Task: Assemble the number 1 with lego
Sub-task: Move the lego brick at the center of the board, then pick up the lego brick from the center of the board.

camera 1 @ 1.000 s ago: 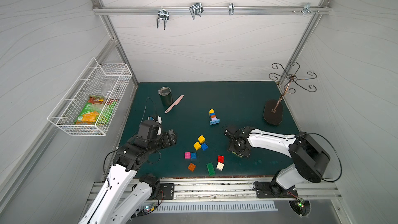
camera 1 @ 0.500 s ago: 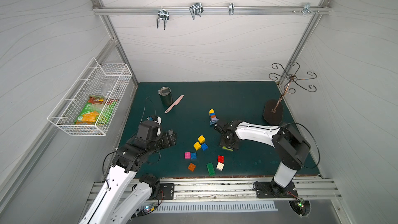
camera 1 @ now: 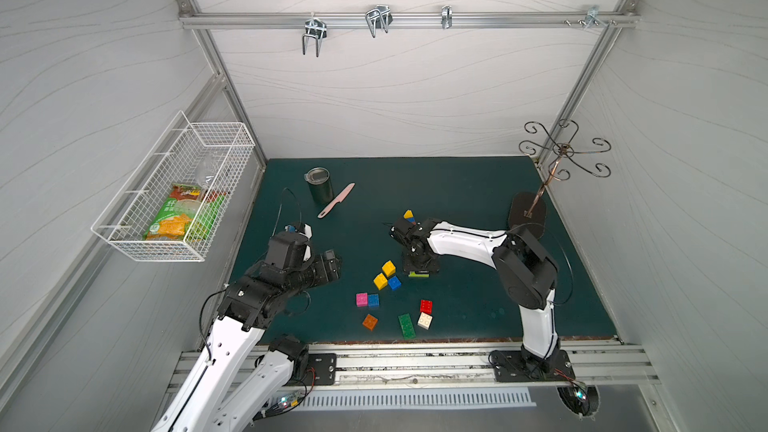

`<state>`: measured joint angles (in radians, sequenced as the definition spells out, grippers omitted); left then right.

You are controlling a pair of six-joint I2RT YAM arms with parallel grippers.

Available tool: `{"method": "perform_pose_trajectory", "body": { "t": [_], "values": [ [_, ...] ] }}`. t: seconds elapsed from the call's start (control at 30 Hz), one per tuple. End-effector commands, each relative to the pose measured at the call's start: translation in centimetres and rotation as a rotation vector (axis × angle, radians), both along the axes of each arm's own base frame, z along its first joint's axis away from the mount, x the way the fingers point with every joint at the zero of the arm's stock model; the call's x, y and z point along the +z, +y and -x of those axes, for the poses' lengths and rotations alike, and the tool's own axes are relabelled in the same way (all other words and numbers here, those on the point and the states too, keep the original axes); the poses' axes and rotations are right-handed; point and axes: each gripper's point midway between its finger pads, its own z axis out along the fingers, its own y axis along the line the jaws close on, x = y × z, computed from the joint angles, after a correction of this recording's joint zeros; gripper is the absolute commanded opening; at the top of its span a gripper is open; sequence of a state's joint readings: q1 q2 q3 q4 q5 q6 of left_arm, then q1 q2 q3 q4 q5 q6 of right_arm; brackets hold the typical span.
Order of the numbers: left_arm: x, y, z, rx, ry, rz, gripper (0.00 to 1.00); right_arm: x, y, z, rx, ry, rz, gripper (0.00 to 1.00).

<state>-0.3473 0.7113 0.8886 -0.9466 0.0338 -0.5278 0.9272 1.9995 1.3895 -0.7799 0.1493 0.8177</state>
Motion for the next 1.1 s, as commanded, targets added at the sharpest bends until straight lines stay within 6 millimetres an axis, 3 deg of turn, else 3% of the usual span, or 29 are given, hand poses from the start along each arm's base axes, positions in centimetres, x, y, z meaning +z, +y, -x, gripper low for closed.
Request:
{"method": "perform_pose_trajectory", "body": {
  "t": [0.0,0.27,0.4,0.73,1.07],
  "values": [
    [0.7,-0.1,-0.5,-0.001,-0.026,0.005,0.89,-1.9,-0.9,1.1,0.037,0.051,0.053,0.6],
    [0.7,0.0,-0.5,0.004,-0.023,-0.001,0.89,3.2,-1.0,0.9,-0.011,-0.017,-0.032,0.86],
    [0.7,0.0,-0.5,0.005,-0.025,-0.003,0.89,4.9,-2.2,2.5,-0.063,-0.017,-0.077,0.91],
    [0.7,0.0,-0.5,0.004,-0.028,0.001,0.89,3.7,-4.1,9.4,-0.149,0.062,-0.109,0.86],
    [0.8,-0.1,-0.3,-0.002,-0.032,-0.001,0.89,1.3,-3.7,10.9,-0.16,0.092,-0.08,0.73]
  ]
}}
